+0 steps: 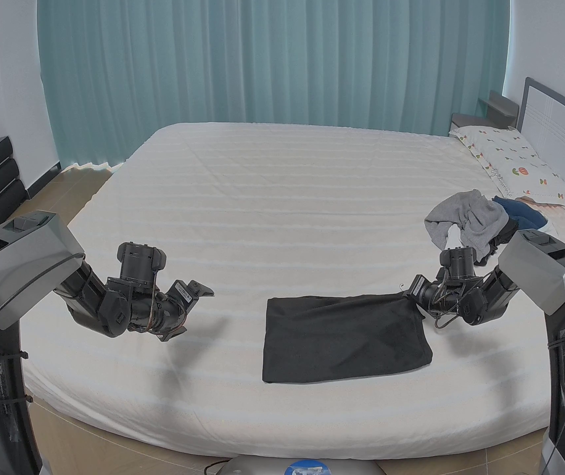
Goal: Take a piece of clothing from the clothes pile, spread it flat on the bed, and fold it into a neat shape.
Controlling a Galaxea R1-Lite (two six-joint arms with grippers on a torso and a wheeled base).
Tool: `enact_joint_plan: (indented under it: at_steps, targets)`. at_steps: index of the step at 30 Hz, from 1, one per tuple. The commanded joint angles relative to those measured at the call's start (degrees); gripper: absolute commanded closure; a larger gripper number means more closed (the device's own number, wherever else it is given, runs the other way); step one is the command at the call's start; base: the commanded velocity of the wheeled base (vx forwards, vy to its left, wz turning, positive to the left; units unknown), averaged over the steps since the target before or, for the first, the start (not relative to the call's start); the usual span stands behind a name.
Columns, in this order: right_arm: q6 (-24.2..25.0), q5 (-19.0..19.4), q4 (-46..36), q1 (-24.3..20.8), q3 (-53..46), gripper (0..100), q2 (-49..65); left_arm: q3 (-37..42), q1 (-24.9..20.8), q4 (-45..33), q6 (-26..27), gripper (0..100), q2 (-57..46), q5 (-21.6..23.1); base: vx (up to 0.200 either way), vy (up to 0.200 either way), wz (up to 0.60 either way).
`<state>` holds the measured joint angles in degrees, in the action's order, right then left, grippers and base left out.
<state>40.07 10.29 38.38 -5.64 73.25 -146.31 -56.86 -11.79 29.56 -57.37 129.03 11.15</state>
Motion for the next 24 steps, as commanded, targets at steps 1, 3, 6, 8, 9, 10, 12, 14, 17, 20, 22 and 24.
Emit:
enact_joint_plan:
  at_steps: [1,3,6,8,9,10,12,14,17,20,22,24]
  targets:
    - [0.0,-0.1,0.0,0.0,-0.6,100,0.2,0.0,0.0,0.0,0.0,0,0.0,-0.1,0.000,0.000,0.00]
    - [0.1,-0.3,0.1,0.0,-0.7,100,0.2,0.0,0.0,0.1,0.0,0,0.0,-0.1,0.000,0.000,0.00]
    - [0.1,-0.8,0.1,0.1,-0.7,100,0.3,0.0,0.0,0.1,0.0,0,0.0,0.0,0.000,0.000,0.00]
    - [0.1,-1.0,0.1,0.1,-0.7,100,0.3,0.0,0.0,0.0,0.0,0,0.0,0.0,0.000,0.000,0.00]
    - [0.1,-1.2,0.1,0.1,-0.7,100,0.3,0.0,0.0,0.1,0.0,0,0.0,-0.1,0.000,0.000,0.00]
    - [0.1,-1.2,0.1,0.1,-0.7,100,0.4,0.0,0.0,0.0,0.0,0,0.0,-0.1,0.000,0.000,0.00]
    - [0.1,-1.2,0.1,0.0,-0.9,100,0.9,0.0,0.0,0.1,0.0,0,0.0,0.0,0.000,0.000,0.00]
    - [0.2,-1.1,0.1,0.0,-1.2,0,1.2,0.0,0.0,0.0,0.0,0,0.0,-0.1,0.000,0.000,0.00]
    - [0.3,-1.1,0.6,0.0,-2.3,0,3.0,0.0,0.0,0.0,0.0,0,0.0,-0.1,0.000,0.000,0.00]
    - [1.2,-0.7,2.6,0.5,-5.0,0,5.4,-0.1,0.0,0.0,0.0,0,0.0,0.0,0.000,0.000,0.00]
    - [3.9,-0.2,6.1,0.7,-9.4,0,8.8,-0.4,0.0,0.0,0.0,0,0.0,0.1,0.000,0.000,0.00]
    - [5.2,0.3,8.0,1.1,-12.5,0,10.5,-0.5,0.0,0.0,0.0,0,0.0,0.1,0.000,0.000,0.00]
